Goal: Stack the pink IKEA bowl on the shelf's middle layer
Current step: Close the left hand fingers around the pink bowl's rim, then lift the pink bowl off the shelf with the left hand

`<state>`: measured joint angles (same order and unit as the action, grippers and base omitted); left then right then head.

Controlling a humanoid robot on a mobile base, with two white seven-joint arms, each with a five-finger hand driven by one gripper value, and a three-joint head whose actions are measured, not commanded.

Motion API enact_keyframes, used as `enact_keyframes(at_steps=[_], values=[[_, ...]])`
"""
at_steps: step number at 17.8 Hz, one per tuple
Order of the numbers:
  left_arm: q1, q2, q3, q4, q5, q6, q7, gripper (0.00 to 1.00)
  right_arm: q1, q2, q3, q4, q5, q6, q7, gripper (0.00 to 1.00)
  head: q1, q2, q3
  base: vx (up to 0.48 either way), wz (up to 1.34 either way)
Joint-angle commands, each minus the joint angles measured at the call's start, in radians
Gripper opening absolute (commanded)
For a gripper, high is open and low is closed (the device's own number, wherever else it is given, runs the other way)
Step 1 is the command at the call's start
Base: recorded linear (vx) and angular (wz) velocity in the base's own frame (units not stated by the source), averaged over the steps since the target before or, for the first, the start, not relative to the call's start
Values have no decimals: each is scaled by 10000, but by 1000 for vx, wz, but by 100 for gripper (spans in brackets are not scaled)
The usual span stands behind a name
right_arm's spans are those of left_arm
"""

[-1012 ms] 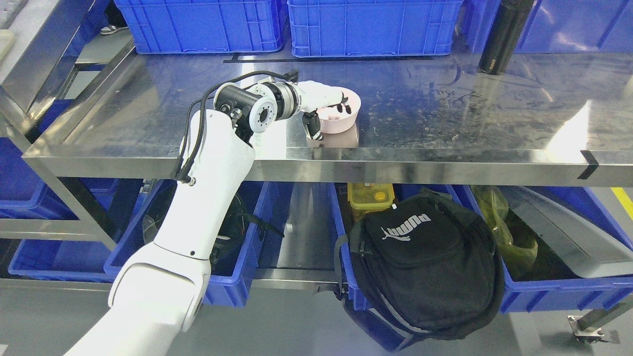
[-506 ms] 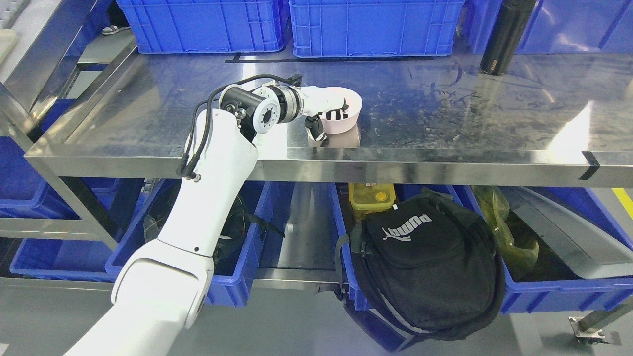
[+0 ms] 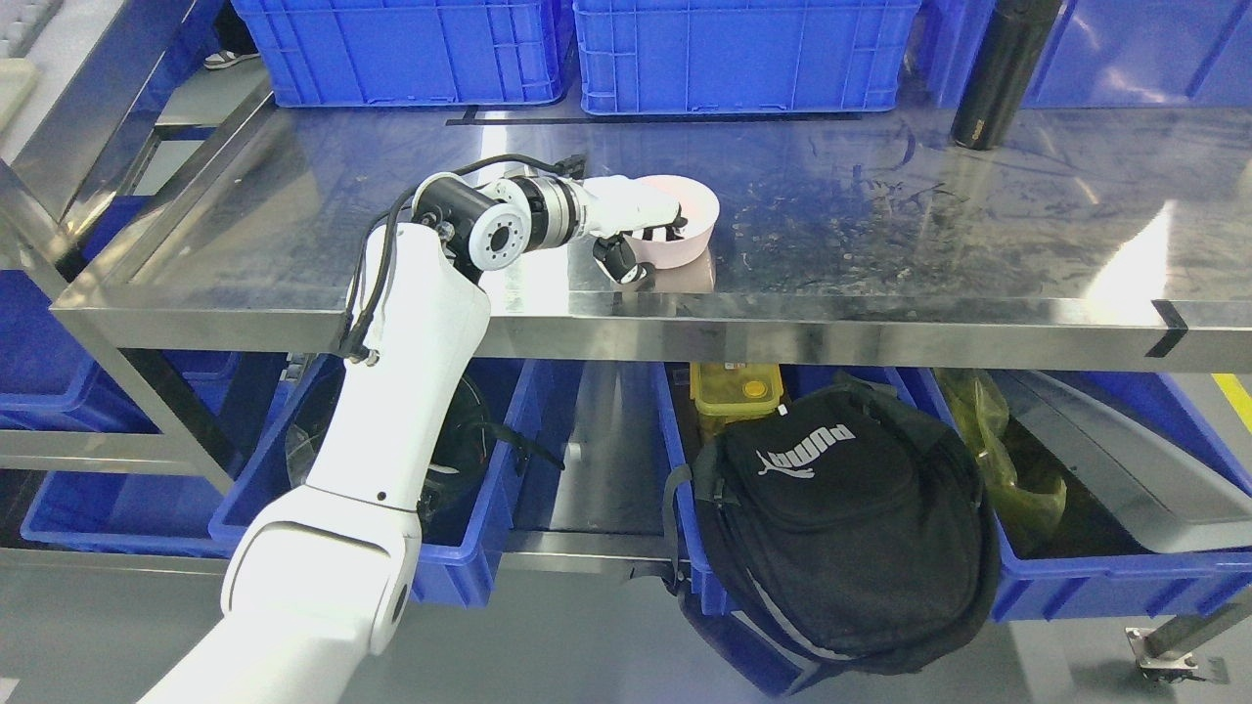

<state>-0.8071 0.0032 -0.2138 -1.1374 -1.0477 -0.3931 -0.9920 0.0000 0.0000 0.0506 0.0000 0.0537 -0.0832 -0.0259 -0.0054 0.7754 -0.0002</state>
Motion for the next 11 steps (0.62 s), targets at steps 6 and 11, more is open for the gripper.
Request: enact_keyframes(at_steps=[6, 11], values=[[79, 143, 2029, -2522, 2086, -318, -649, 0, 231, -175, 0, -175, 0, 4, -2, 100, 0, -1, 0, -1, 3], [140, 143, 2199, -3229, 2087, -897, -542, 0, 231, -175, 0, -175, 0, 4, -2, 100, 0, -1, 0, 0, 0]])
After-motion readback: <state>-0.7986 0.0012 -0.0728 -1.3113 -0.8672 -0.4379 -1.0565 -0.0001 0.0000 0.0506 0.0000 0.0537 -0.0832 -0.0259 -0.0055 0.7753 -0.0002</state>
